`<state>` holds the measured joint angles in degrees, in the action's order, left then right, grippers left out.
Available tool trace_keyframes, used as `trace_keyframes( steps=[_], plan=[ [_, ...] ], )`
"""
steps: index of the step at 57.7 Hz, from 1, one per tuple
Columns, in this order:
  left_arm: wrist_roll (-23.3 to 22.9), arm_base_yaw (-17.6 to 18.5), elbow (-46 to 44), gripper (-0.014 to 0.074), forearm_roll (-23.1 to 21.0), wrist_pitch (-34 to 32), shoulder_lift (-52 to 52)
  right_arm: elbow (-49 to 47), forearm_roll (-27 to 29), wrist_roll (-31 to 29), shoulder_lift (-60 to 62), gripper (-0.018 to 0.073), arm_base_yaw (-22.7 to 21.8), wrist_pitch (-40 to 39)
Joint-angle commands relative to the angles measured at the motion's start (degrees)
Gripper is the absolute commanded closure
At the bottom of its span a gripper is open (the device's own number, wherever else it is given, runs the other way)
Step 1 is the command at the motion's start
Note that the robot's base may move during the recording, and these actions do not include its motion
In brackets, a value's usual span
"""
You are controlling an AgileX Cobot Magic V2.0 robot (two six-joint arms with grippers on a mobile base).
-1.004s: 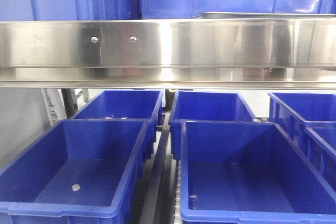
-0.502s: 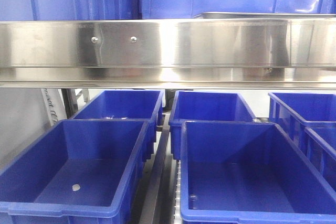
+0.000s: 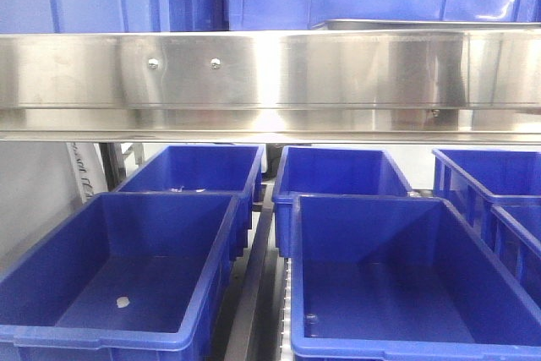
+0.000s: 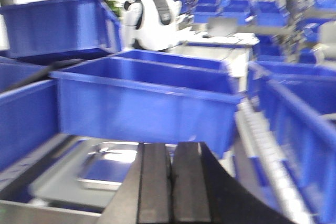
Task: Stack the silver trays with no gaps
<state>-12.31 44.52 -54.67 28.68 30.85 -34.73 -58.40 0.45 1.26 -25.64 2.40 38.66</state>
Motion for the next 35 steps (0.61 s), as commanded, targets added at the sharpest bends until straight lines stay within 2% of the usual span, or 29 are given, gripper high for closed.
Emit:
trace_keyframes(
  steps=[1,6,15,20,35],
  plan=[
    [-0.8,-0.2,4.8,0.0603,0.4,-4.7,7.4,1.4,2.2,-0.3,0.3,0.0629,0.0,-0.3],
    [-0.8,-0.2,8.0,0.0603,0.4,-4.6,13.2,3.8,4.4,-0.8,0.3,0.0629,0.0,-1.3],
    [-0.8,-0.2,11.5,0.0603,-0.3,-2.3,20.6,10.3,13.2,-6.7,0.3,0.0629,0.0,-5.5],
    [-0.8,-0.2,12.0,0.0603,-2.0,0.4,23.1,13.6,16.1,-6.8,0.3,0.0629,0.0,-8.8],
    [-0.8,-0.2,12.0,0.0603,-2.2,3.9,26.1,15.7,16.7,-6.8,0.2,0.0629,0.0,-11.2]
  ],
)
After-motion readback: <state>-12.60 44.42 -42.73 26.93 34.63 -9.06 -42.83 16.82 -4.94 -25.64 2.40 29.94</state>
